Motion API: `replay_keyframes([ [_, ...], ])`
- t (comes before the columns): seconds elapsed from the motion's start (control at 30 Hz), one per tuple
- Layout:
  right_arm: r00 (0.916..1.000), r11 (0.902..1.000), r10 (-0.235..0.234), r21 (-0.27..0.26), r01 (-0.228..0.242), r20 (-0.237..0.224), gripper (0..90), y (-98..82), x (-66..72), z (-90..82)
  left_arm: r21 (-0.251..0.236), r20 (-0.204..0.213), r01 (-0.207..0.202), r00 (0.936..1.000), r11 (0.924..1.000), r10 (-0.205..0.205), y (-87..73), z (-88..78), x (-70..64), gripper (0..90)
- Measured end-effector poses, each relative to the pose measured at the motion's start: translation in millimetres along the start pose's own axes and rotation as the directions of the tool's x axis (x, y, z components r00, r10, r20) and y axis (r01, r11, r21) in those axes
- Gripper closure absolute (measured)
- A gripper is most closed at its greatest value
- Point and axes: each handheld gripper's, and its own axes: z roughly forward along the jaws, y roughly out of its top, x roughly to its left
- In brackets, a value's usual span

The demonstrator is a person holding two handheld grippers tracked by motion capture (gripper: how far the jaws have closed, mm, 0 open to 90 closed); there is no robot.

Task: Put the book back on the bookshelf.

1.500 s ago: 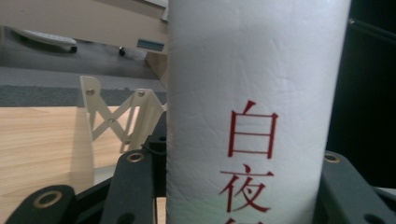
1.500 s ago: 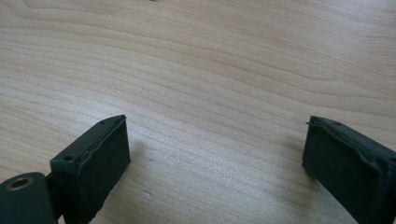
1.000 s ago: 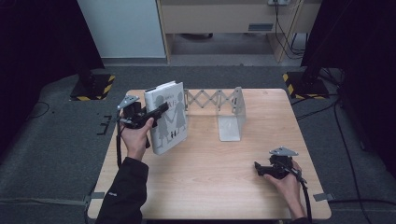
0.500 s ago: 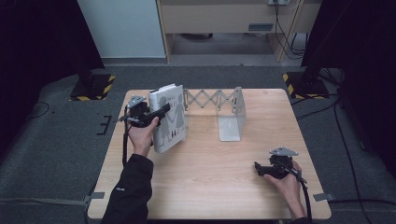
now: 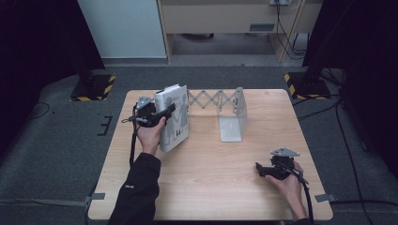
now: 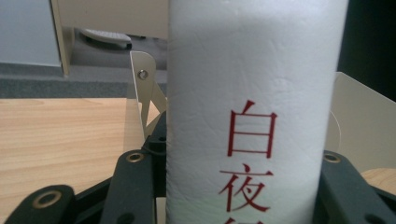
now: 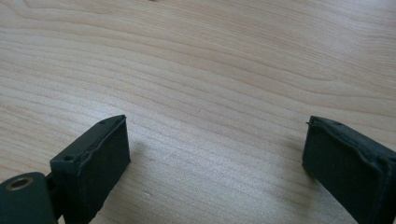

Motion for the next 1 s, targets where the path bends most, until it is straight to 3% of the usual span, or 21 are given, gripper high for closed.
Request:
replay_keyframes([
  [0.37, 1.0, 1.0, -0.001, 0.002, 0.001, -0.002, 7.7, 0.0, -0.1, -0.1, -0.015, 0.01, -0.058, 0.9983, 0.9982, 0.058, -11.5, -9.7, -1.2, 51.7],
  [0.77, 1.0, 1.0, -0.001, -0.001, 0.001, 0.0, 7.7, 0.0, -0.1, 0.1, -0.045, 0.019, -0.057, 0.9981, 0.9973, 0.058, -41.4, -40.1, 5.0, 51.4],
  [1.0, 1.0, 1.0, -0.001, 0.0, 0.001, 0.0, 7.7, 0.0, -0.1, 0.0, -0.039, 0.014, -0.111, 0.9937, 0.9931, 0.111, -52.0, -47.8, -1.2, 51.2],
])
